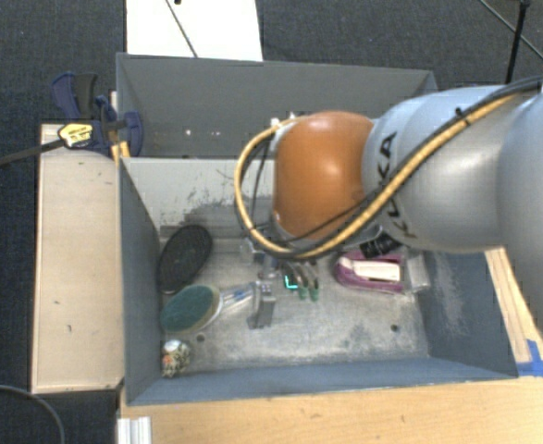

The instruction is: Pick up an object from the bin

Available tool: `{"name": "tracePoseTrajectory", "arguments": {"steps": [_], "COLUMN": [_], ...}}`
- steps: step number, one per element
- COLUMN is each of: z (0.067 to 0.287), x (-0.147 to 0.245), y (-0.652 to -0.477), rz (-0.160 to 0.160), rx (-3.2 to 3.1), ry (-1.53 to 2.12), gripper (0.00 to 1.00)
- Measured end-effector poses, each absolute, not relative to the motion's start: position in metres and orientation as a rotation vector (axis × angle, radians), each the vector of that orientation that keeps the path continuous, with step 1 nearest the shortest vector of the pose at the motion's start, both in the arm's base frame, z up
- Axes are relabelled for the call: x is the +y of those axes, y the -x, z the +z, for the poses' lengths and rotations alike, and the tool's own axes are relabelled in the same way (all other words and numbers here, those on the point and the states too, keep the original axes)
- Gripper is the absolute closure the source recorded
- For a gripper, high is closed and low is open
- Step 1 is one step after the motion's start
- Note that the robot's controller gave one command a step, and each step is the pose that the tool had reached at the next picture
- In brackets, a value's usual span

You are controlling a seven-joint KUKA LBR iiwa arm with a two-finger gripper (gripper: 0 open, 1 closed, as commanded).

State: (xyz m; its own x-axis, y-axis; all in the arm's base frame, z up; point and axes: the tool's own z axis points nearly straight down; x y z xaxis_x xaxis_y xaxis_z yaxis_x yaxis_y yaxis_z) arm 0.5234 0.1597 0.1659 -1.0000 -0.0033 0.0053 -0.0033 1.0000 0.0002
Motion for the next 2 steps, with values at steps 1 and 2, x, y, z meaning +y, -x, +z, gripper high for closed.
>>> {"name": "tracePoseTrajectory", "arguments": {"steps": [1,2], "z": [0.0659,0.0702], "x": [0.1368,0.1379], "y": [-0.5461,-0.5473], "rz": [0.002,-0.001], "rx": [-3.137,-3.142], "ry": [0.018,0.026], "gripper": [0.0,1.0]}}
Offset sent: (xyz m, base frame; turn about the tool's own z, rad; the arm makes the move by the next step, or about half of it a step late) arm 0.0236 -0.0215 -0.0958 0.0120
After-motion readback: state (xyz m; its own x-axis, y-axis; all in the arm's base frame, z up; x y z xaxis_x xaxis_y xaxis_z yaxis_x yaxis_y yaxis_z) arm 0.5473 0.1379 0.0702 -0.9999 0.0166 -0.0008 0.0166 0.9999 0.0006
